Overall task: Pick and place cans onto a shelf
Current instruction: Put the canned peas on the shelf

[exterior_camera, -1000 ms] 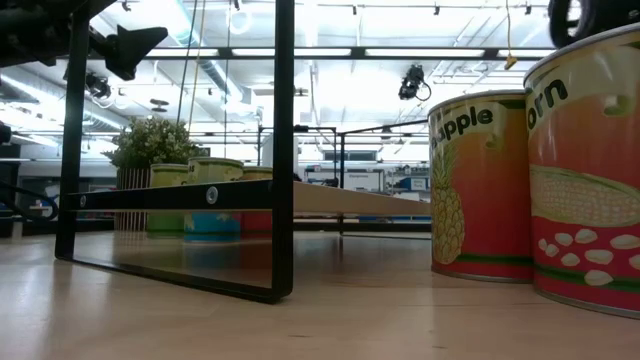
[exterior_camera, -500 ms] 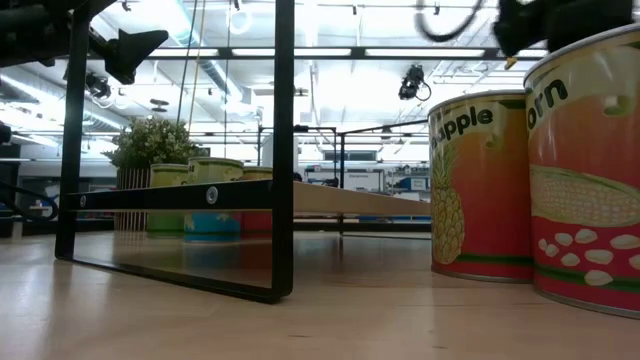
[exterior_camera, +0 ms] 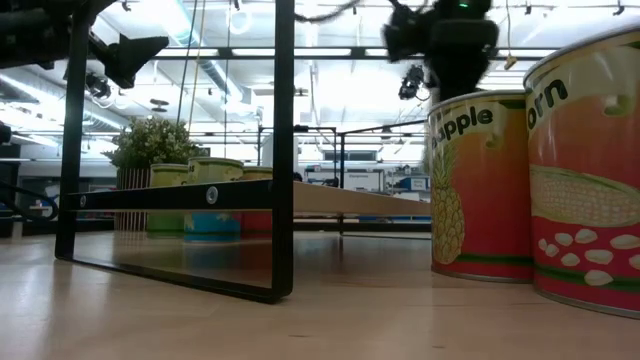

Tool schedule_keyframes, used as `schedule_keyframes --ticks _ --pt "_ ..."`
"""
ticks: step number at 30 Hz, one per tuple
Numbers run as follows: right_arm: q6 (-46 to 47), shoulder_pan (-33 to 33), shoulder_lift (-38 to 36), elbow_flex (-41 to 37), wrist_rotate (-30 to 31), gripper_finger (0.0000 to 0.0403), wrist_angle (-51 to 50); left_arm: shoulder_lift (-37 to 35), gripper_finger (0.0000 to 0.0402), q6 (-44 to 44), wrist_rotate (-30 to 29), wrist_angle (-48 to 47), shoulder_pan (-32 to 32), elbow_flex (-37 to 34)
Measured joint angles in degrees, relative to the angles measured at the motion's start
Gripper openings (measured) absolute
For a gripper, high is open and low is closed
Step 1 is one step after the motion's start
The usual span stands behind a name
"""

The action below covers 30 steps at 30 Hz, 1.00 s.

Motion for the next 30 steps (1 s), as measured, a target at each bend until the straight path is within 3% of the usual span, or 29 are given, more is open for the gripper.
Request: schedule_keyframes --ticks 8,13,21,30 --pt "-37.1 -0.4 8.3 8.6 0.3 0.0318 2.2 0.0 0.0392 -4.5 0.0 -2.5 0.0 0.0" --pt "-52.0 -1.7 11.8 8.8 0.7 0.0318 1.4 0.0 0.0392 -6.5 0.0 -3.5 0.0 0.0" --pt "-59.3 -2.9 13.2 9.0 2.6 0.0319 1.3 0.0 0.0392 -7.2 0.0 -3.4 0.0 0.0" --pt "-58.6 -3.9 13.7 8.7 1.6 0.0353 1.4 0.0 0.0392 -8.3 0.0 -3.3 0.0 0.0"
